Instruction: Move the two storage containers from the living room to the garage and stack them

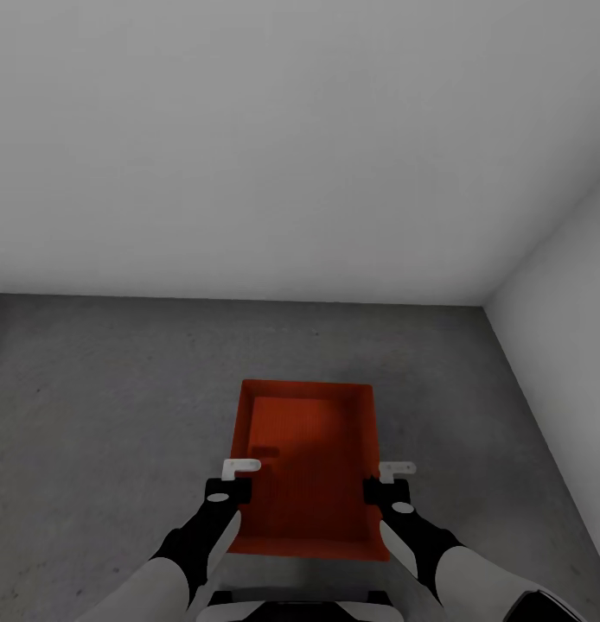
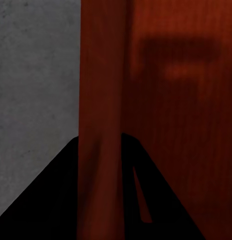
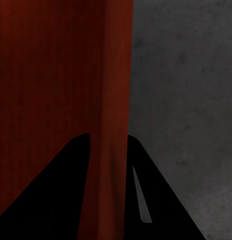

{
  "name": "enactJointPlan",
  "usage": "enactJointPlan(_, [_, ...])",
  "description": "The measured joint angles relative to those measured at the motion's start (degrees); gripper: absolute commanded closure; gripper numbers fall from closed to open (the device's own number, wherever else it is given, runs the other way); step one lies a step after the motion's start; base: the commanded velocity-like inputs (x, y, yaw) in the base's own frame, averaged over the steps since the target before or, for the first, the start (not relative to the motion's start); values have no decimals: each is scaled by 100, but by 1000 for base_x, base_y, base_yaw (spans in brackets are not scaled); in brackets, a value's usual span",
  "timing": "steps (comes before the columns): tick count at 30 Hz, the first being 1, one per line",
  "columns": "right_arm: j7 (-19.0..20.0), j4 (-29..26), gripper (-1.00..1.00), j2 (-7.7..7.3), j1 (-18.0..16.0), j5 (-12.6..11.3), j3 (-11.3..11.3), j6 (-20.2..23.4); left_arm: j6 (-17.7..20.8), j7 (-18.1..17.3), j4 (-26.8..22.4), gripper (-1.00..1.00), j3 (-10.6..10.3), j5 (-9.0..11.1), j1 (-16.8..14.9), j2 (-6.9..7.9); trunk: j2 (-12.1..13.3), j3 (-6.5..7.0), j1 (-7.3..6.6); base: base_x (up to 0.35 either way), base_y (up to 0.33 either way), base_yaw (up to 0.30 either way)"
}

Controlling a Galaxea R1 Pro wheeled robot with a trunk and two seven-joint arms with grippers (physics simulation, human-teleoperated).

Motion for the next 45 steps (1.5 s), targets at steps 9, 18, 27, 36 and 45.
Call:
enactJointPlan(9, [-3, 0, 100, 2, 0, 2, -2, 0, 0, -8, 0, 100, 9, -10, 0, 0, 0, 0, 0, 0, 0, 0])
enactJointPlan(18, [68, 85, 100, 7, -6, 6, -52, -36, 10, -127, 9, 100, 87, -86, 1, 40, 0, 1, 0, 0, 0, 0])
enactJointPlan(27, [-15, 53, 100, 41, -5, -37, -3, -12, 21, -241, 0, 100, 261, -250, -1, 55, 0, 1, 0, 0, 0, 0])
enactJointPlan(36, [74, 46, 100, -33, -5, -131, 50, -13, 28, -192, 5, 100, 482, -476, 2, -63, 0, 1, 0, 0, 0, 0])
enactJointPlan(45, [61, 45, 100, -23, -5, -97, 20, -2, 40, -253, 1, 100, 648, -663, -2, -93, 0, 1, 0, 0, 0, 0])
